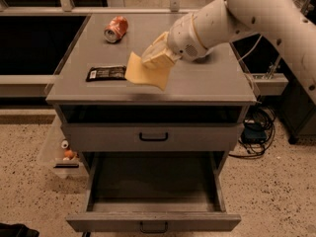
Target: Pick sponge from middle drawer and place on counter
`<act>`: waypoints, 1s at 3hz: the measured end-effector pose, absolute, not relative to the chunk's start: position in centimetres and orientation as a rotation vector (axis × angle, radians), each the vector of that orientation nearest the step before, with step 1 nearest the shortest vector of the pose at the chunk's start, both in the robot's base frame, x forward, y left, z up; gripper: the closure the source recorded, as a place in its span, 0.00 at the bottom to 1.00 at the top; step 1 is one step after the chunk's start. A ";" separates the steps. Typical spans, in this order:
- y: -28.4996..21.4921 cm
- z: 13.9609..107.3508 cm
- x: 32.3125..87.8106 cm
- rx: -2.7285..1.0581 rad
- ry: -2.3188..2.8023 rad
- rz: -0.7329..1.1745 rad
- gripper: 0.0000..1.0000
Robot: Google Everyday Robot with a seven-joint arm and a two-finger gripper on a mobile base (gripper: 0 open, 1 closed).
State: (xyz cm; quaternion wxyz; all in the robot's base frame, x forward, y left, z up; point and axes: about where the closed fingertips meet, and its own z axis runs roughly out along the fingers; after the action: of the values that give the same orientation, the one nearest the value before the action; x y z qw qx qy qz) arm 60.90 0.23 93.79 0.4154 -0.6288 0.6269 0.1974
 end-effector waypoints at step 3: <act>-1.3 89.0 62.7 -1.584 1.699 0.407 0.82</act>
Offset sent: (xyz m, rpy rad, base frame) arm 0.0289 -0.0298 -0.0668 -0.1333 0.0359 -0.1274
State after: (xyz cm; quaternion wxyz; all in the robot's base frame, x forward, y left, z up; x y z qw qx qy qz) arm 62.67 -1.34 88.98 0.3818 -0.6209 0.6658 0.1594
